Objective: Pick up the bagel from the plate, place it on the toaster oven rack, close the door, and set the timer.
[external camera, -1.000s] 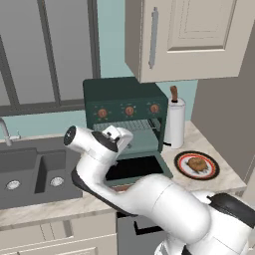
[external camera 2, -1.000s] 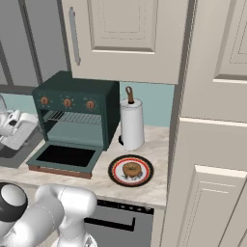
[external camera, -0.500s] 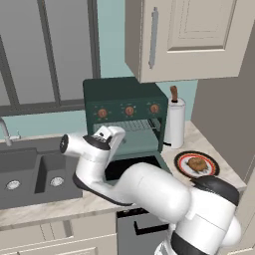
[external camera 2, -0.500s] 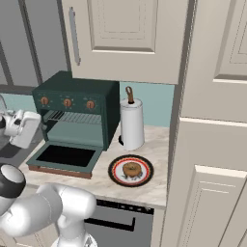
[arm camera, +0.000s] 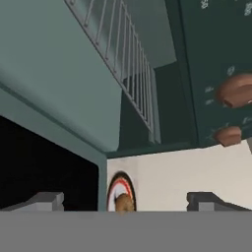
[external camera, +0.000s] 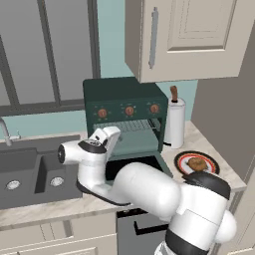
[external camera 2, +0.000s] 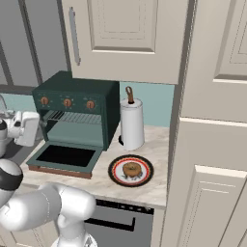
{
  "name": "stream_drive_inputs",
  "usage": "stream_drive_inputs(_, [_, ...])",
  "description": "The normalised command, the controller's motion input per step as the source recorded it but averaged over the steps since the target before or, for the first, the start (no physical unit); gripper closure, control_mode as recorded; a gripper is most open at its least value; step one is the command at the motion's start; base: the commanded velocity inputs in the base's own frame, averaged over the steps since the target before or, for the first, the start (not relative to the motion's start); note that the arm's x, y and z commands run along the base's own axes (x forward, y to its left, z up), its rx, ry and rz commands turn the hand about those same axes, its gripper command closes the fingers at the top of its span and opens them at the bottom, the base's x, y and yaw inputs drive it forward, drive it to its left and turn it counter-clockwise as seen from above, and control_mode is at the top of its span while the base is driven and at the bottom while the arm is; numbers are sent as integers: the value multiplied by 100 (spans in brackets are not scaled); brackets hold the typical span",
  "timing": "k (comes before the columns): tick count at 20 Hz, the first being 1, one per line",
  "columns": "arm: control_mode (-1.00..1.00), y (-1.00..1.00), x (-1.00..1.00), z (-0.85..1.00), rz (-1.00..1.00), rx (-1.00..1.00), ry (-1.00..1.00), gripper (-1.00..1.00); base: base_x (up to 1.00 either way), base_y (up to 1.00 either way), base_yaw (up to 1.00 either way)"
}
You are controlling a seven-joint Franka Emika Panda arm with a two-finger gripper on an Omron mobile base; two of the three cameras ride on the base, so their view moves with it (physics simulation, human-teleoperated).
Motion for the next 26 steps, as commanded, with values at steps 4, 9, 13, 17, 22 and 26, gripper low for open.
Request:
stream_drive_inputs(4, [-100,0,29,0,20,-3,1,-100,0,0,0])
stream_drive_inputs(9, [-100,0,17,0,23,-5,2,-100,0,0,0])
stream_drive_inputs(13, [-100,0,1,-2,26,-8,0,-100,0,0,0])
stream_drive_inputs(17, [-100,0,4,-4,26,-10,0,-100,0,0,0])
stream_drive_inputs(22, [-100,0,19,-5,21,-10,1,-100,0,0,0])
stream_drive_inputs(26, [-100,1,14,0,10,-10,0,-100,0,0,0])
